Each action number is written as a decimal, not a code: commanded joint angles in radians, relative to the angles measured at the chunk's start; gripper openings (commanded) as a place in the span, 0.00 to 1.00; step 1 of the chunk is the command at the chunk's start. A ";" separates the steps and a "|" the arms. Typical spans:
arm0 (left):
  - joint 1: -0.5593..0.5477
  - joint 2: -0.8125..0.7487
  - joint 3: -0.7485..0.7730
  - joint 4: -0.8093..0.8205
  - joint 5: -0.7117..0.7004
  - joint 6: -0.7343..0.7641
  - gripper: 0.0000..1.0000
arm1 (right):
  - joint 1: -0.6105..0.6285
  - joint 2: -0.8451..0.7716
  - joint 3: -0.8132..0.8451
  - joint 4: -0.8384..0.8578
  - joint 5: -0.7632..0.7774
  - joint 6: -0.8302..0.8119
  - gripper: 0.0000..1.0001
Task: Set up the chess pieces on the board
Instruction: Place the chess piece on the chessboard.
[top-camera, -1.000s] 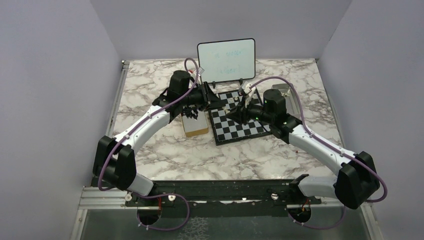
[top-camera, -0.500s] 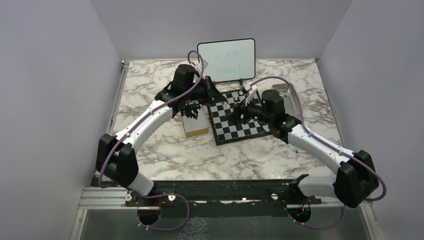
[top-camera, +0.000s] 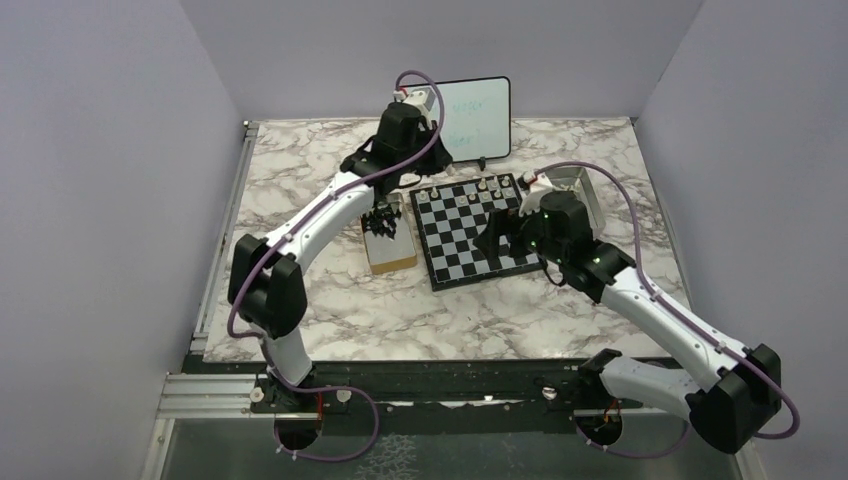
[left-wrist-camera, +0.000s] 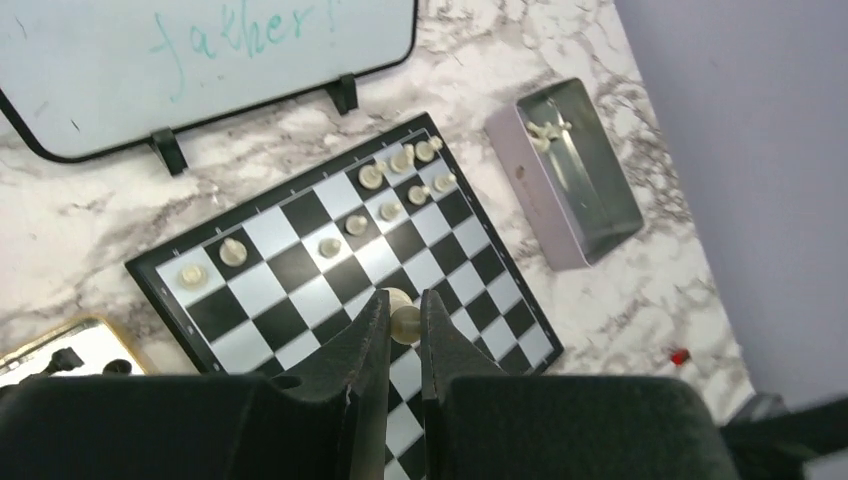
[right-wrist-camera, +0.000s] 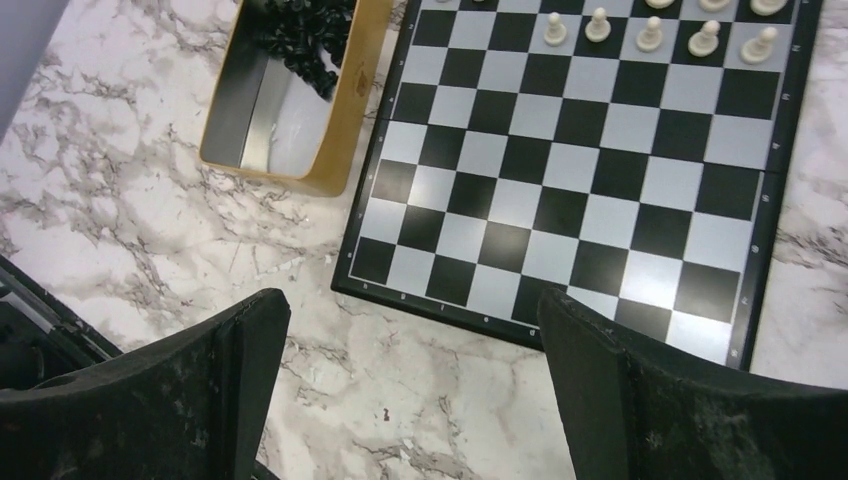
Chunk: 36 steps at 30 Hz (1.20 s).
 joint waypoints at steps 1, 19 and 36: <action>-0.038 0.103 0.100 0.048 -0.177 0.123 0.10 | 0.005 -0.097 -0.024 -0.100 0.080 0.036 1.00; -0.086 0.465 0.227 0.226 -0.291 0.230 0.10 | 0.005 -0.189 0.021 -0.204 0.217 0.005 1.00; -0.090 0.557 0.254 0.239 -0.287 0.248 0.10 | 0.005 -0.169 0.003 -0.179 0.234 -0.036 1.00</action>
